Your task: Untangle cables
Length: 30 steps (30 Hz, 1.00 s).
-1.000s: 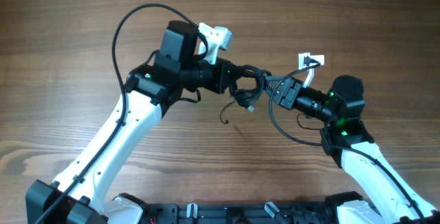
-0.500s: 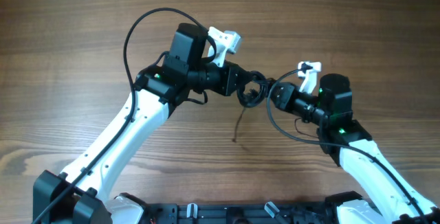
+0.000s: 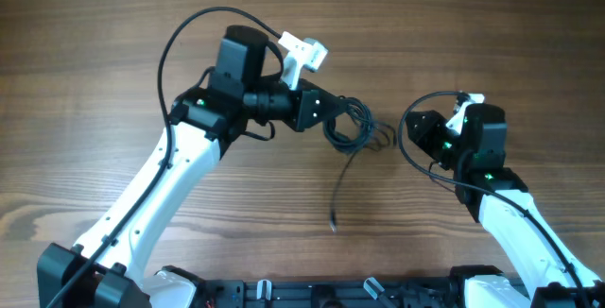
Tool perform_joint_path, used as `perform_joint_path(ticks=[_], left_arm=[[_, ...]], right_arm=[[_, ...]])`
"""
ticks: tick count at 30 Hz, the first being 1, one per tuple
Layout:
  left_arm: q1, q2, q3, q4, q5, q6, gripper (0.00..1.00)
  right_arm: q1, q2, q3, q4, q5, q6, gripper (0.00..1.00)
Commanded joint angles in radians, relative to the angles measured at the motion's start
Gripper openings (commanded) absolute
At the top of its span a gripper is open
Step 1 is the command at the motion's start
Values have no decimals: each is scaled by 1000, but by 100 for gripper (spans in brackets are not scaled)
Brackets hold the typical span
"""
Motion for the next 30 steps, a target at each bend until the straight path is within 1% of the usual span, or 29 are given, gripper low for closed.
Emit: perform_joint_path(ticks=[1, 2, 3, 4, 5, 7, 8, 9, 10, 14, 17, 19, 22, 25, 30], left_arm=[[73, -25, 22, 24, 55, 99, 4], [97, -25, 22, 37, 55, 99, 4], [122, -25, 22, 45, 55, 99, 4], [138, -25, 22, 49, 55, 99, 4], [157, -25, 22, 48, 55, 99, 4], [173, -25, 22, 33, 55, 100, 4], [173, -25, 22, 25, 48, 100, 4], [171, -25, 22, 10, 27, 100, 4], [169, -25, 22, 1, 11, 100, 4], [164, -25, 22, -23, -24, 112, 4], [153, -25, 22, -41, -24, 115, 4], [134, -25, 22, -64, -24, 128, 4], [91, -25, 22, -105, -24, 206, 4], [40, -25, 22, -107, -27, 256, 4], [-11, -25, 22, -107, -120, 275, 4]], right_arm=[[-5, 8, -7, -52, 23, -2, 52], [-5, 7, -7, -63, 7, -5, 62], [-5, 3, -7, -66, -16, -5, 81], [-5, -3, -7, -64, -38, -5, 89], [-5, -18, -7, -51, -75, -5, 91], [-5, -50, -7, -10, -149, -11, 94], [-5, -68, -7, 24, -206, -45, 95], [-5, -91, -7, 82, -309, -112, 95], [-5, -104, -7, 119, -373, -141, 95], [-5, -126, -7, 241, -619, -192, 99], [-5, -126, -7, 259, -727, -227, 99], [-5, -125, -7, 259, -763, -244, 99], [-5, -125, -7, 268, -755, -270, 99], [-5, -125, -7, 268, -755, -293, 99], [5, -125, -7, 267, -771, -293, 99]])
